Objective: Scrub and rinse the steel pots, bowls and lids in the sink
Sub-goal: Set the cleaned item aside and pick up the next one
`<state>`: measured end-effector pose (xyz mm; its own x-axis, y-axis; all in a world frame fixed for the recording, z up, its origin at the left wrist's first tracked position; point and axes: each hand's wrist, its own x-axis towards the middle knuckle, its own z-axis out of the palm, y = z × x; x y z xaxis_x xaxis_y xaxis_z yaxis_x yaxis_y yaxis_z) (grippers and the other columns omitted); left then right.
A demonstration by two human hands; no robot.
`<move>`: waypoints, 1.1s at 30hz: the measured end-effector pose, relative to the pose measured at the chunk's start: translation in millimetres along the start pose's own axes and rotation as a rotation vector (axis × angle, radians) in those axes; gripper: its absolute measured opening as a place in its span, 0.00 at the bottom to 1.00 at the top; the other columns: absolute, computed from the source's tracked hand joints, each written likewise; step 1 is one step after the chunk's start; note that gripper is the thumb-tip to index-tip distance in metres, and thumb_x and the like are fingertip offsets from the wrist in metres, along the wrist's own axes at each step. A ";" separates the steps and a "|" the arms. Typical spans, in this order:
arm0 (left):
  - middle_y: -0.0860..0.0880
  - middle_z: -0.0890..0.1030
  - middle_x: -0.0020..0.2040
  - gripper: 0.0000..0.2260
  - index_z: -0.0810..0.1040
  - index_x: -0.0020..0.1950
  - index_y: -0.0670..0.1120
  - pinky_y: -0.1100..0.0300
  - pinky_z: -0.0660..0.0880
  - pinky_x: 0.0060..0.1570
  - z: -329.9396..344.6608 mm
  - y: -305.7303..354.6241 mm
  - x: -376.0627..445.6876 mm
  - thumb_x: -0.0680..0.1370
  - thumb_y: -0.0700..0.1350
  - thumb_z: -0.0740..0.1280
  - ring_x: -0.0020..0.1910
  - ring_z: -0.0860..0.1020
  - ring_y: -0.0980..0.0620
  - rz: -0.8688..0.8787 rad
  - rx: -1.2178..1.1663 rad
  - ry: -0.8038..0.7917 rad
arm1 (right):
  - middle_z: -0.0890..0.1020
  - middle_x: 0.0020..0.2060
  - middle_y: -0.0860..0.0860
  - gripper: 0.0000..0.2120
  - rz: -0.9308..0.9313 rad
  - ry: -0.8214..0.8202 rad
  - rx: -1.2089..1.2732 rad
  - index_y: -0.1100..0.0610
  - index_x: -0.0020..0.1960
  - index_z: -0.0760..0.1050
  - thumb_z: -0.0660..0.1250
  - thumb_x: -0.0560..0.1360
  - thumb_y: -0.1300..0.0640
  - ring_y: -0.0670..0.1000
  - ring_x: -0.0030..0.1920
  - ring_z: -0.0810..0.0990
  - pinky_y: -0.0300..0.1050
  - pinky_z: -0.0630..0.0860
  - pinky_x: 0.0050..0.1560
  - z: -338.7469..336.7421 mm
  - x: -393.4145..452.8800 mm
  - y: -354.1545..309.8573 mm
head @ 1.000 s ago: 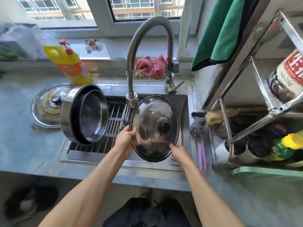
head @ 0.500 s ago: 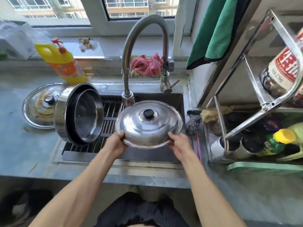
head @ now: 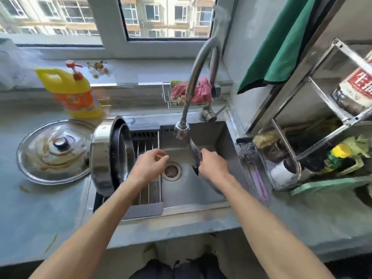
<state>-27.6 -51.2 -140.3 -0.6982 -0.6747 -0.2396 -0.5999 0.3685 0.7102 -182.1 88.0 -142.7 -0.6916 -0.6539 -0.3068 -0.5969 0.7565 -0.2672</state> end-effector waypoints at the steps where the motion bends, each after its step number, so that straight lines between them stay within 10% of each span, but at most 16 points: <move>1: 0.50 0.85 0.52 0.11 0.82 0.59 0.47 0.56 0.79 0.55 -4.3 2.1 -3.0 0.81 0.50 0.67 0.50 0.82 0.52 0.052 0.010 0.029 | 0.80 0.54 0.59 0.10 -0.013 -0.007 -0.058 0.58 0.57 0.71 0.62 0.76 0.61 0.62 0.54 0.80 0.47 0.71 0.44 -0.4 -4.2 -3.4; 10: 0.45 0.85 0.53 0.08 0.84 0.57 0.43 0.45 0.78 0.59 -109.0 -49.2 -9.9 0.78 0.40 0.71 0.54 0.81 0.44 0.522 0.281 0.301 | 0.82 0.45 0.58 0.06 -0.233 0.261 -0.043 0.57 0.50 0.67 0.62 0.76 0.62 0.62 0.47 0.82 0.45 0.66 0.37 -5.5 -53.5 -133.9; 16: 0.45 0.79 0.67 0.15 0.81 0.65 0.45 0.47 0.68 0.71 -121.6 -70.6 11.2 0.79 0.46 0.70 0.69 0.73 0.44 0.412 0.259 0.242 | 0.79 0.37 0.55 0.04 -0.313 0.484 0.257 0.61 0.50 0.74 0.64 0.77 0.60 0.55 0.36 0.75 0.45 0.68 0.36 -55.5 -58.9 -170.5; 24: 0.46 0.74 0.72 0.18 0.77 0.70 0.43 0.49 0.71 0.69 -129.6 -82.5 9.3 0.80 0.43 0.69 0.64 0.77 0.43 0.371 0.077 0.182 | 0.76 0.31 0.49 0.06 -0.176 0.368 0.582 0.59 0.40 0.74 0.64 0.76 0.61 0.45 0.30 0.72 0.31 0.66 0.27 -33.6 -24.8 -175.0; 33: 0.44 0.72 0.74 0.23 0.73 0.74 0.45 0.49 0.60 0.77 -131.9 -89.8 11.3 0.80 0.46 0.70 0.77 0.64 0.46 0.372 0.046 0.199 | 0.77 0.38 0.52 0.06 -0.120 0.240 0.602 0.60 0.47 0.74 0.64 0.78 0.57 0.53 0.39 0.74 0.41 0.63 0.35 3.3 -3.9 -188.4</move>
<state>69.9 -176.3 -119.5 -0.7841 -0.5987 0.1634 -0.3409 0.6356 0.6927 -65.6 -52.0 -94.2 -0.7472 -0.6628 -0.0494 -0.3919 0.4993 -0.7727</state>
